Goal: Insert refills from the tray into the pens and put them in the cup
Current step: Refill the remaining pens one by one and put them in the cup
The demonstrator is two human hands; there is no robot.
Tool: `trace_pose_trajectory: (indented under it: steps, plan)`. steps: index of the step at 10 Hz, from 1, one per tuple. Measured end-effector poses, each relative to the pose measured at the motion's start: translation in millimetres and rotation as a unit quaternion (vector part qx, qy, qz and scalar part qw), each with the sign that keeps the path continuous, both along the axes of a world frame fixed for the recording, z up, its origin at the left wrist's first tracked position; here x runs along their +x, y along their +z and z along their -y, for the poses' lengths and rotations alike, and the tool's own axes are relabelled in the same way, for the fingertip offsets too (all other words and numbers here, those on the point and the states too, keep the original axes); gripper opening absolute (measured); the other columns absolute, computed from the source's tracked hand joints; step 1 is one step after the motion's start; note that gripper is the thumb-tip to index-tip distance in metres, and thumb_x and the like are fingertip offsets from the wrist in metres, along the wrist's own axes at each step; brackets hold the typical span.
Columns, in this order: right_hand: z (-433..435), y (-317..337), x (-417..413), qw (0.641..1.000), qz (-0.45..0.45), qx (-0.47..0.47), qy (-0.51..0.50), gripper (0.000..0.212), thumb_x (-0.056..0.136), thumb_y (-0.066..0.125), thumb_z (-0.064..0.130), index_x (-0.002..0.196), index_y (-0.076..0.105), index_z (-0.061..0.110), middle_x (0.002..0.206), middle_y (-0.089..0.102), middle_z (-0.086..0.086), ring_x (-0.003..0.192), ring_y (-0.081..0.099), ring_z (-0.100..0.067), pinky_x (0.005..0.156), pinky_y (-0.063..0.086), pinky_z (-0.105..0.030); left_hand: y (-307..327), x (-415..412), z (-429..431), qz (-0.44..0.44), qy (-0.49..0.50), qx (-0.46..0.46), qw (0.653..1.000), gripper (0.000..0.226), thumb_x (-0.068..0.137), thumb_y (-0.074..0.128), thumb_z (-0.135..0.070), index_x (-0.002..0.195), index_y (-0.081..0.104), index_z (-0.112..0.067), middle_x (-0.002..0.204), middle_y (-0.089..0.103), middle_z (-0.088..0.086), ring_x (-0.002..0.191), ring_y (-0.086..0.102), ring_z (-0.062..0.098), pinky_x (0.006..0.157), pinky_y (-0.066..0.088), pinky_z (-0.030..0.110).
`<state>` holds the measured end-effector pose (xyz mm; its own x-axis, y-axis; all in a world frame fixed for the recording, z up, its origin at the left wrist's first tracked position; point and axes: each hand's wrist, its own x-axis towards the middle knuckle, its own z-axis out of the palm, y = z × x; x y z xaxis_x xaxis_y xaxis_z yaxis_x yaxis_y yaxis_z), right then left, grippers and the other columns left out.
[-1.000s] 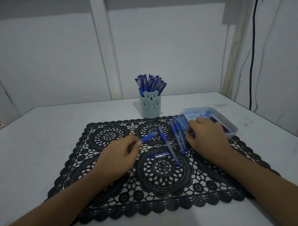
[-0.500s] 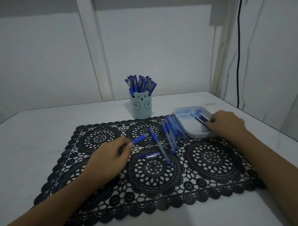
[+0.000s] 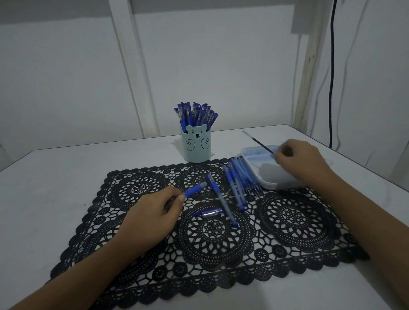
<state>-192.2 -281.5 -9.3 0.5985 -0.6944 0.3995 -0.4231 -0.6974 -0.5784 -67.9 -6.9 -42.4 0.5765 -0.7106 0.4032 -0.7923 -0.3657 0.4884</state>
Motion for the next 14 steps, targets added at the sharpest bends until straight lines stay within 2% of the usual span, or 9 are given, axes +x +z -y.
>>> trace_pose_trajectory:
  steps: [1, 2, 3, 4, 6, 7, 10, 14]
  plan:
    - [-25.1, 16.0, -6.2, 0.979, 0.093, 0.122, 0.134, 0.006, 0.084, 0.062, 0.017, 0.080, 0.065, 0.016, 0.073, 0.063, 0.005, 0.064, 0.052, -0.006, 0.057, 0.039, -0.017, -0.6, 0.6, -0.4, -0.002, -0.003, -0.003, 1.000, 0.013, 0.092, 0.046, -0.031, 0.087, 0.058, -0.030, 0.063, 0.059, -0.002, 0.059, 0.051, 0.013, 0.048, 0.037, 0.024]
    - [-41.7, 18.4, -9.3, 0.939, 0.110, 0.227, 0.232, 0.011, 0.081, 0.066, 0.014, 0.071, 0.068, 0.019, 0.059, 0.060, 0.010, 0.054, 0.048, -0.002, 0.052, 0.040, -0.012, -0.7, 0.9, -0.6, -0.003, -0.005, -0.006, 1.000, 0.012, 0.092, 0.046, -0.030, 0.087, 0.057, -0.031, 0.063, 0.059, -0.001, 0.063, 0.052, 0.014, 0.051, 0.037, 0.025]
    - [-47.0, 14.3, -8.8, 0.906, 0.128, 0.302, 0.268, 0.007, 0.072, 0.070, 0.020, 0.066, 0.070, 0.017, 0.059, 0.057, 0.003, 0.056, 0.043, -0.013, 0.053, 0.037, -0.022, -0.1, 1.0, -0.2, -0.013, -0.011, -0.016, 1.000, 0.012, 0.092, 0.047, -0.029, 0.086, 0.058, -0.031, 0.062, 0.059, 0.000, 0.064, 0.052, 0.014, 0.053, 0.037, 0.023]
    - [-51.1, 11.2, -7.3, 0.884, 0.164, 0.341, 0.273, 0.016, 0.068, 0.067, 0.026, 0.071, 0.068, 0.011, 0.058, 0.060, 0.001, 0.054, 0.045, -0.012, 0.052, 0.040, -0.021, 0.0, 0.4, -0.7, -0.021, -0.020, -0.021, 0.999, 0.012, 0.092, 0.047, -0.028, 0.086, 0.058, -0.031, 0.062, 0.059, 0.000, 0.059, 0.051, 0.012, 0.053, 0.037, 0.021]
    - [-60.0, 4.4, 0.1, 0.854, 0.280, 0.377, 0.222, 0.018, 0.088, 0.055, 0.017, 0.079, 0.062, 0.004, 0.056, 0.065, 0.002, 0.050, 0.054, -0.006, 0.050, 0.047, -0.015, 0.6, -0.9, -1.2, -0.020, -0.034, -0.028, 0.999, 0.013, 0.092, 0.048, -0.026, 0.085, 0.056, -0.033, 0.064, 0.060, -0.001, 0.066, 0.052, 0.017, 0.054, 0.038, 0.025]
    - [-60.8, 4.2, 0.6, 0.849, 0.307, 0.380, 0.200, 0.020, 0.089, 0.054, 0.019, 0.078, 0.062, 0.005, 0.057, 0.065, 0.002, 0.051, 0.054, -0.006, 0.052, 0.049, -0.015, 0.4, -0.8, -1.4, -0.020, -0.037, -0.027, 0.999, 0.013, 0.092, 0.048, -0.026, 0.085, 0.055, -0.034, 0.065, 0.060, 0.000, 0.065, 0.052, 0.017, 0.053, 0.038, 0.026]
    - [-63.9, 3.6, 1.5, 0.842, 0.311, 0.392, 0.201, 0.020, 0.090, 0.052, 0.017, 0.076, 0.062, 0.005, 0.055, 0.065, 0.003, 0.049, 0.054, -0.004, 0.051, 0.048, -0.014, 0.7, -0.5, -1.1, -0.023, -0.038, -0.032, 0.998, 0.012, 0.092, 0.048, -0.024, 0.086, 0.058, -0.029, 0.064, 0.060, 0.002, 0.063, 0.052, 0.019, 0.052, 0.038, 0.028]
    - [-63.6, 3.2, 2.0, 0.827, 0.317, 0.416, 0.203, 0.020, 0.090, 0.052, 0.016, 0.076, 0.061, 0.005, 0.055, 0.064, 0.002, 0.049, 0.054, -0.005, 0.051, 0.048, -0.014, 0.7, -1.0, -1.4, -0.025, -0.045, -0.037, 0.998, 0.015, 0.092, 0.048, -0.024, 0.083, 0.055, -0.034, 0.064, 0.060, 0.002, 0.065, 0.052, 0.020, 0.054, 0.039, 0.029]
